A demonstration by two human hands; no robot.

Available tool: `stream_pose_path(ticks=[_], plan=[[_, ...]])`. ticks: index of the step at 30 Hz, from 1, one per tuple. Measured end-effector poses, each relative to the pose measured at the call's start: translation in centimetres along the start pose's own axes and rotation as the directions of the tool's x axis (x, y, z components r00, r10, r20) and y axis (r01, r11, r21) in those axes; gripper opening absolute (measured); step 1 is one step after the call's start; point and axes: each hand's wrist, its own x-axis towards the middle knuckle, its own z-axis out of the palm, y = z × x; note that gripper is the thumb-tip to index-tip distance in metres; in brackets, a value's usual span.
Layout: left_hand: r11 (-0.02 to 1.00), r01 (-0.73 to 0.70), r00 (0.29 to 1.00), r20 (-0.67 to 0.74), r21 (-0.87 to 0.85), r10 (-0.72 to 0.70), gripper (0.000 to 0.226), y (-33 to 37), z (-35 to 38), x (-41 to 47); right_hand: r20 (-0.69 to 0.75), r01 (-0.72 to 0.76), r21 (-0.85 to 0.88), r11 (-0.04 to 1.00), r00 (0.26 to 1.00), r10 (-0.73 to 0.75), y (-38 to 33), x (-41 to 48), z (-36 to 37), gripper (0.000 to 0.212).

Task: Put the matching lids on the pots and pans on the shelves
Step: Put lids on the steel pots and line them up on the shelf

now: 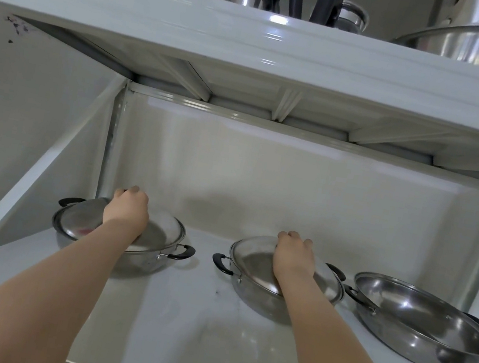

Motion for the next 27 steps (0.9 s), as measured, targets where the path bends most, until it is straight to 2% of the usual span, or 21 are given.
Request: stream_pose_path(ticks=[5, 8, 12, 15, 21, 27], plan=[[1.000, 0.009, 0.995, 0.095, 0.003, -0.009, 0.043, 0.6, -1.3, 0.0, 0.078, 0.005, 0.039, 0.999, 0.997, -0.008, 0.5, 0.3, -1.4, 0.041], [0.997, -0.074, 0.995, 0.074, 0.013, 0.073, 0.048, 3.1, -2.2, -0.1, -0.016, 0.007, 0.066, 0.998, 1.000, -0.006, 1.0, -0.2, -3.2, 0.055], [0.982, -0.181, 0.980, 0.070, -0.051, 0.185, 0.045, 8.7, -2.5, -1.9, -0.087, 0.000, 0.013, 1.000, 0.996, 0.001, 3.0, -1.3, -5.3, 0.048], [0.945, -0.318, 0.941, 0.092, -0.078, 0.325, 0.044, 13.7, -1.6, -4.0, -0.140, -0.065, -0.003, 0.998, 0.988, 0.064, 5.8, -2.2, -6.3, 0.036], [0.862, -0.464, 0.867, 0.093, -0.207, 0.489, 0.042, 23.7, 0.4, -9.7, -0.142, -0.192, -0.047, 0.980, 0.973, 0.184, 13.5, -4.5, -7.6, 0.040], [0.720, -0.666, 0.721, 0.079, -0.194, 0.688, 0.036, 32.6, 2.4, -15.1, -0.077, -0.296, -0.077, 0.952, 0.954, 0.290, 22.1, -6.5, -8.0, 0.042]])
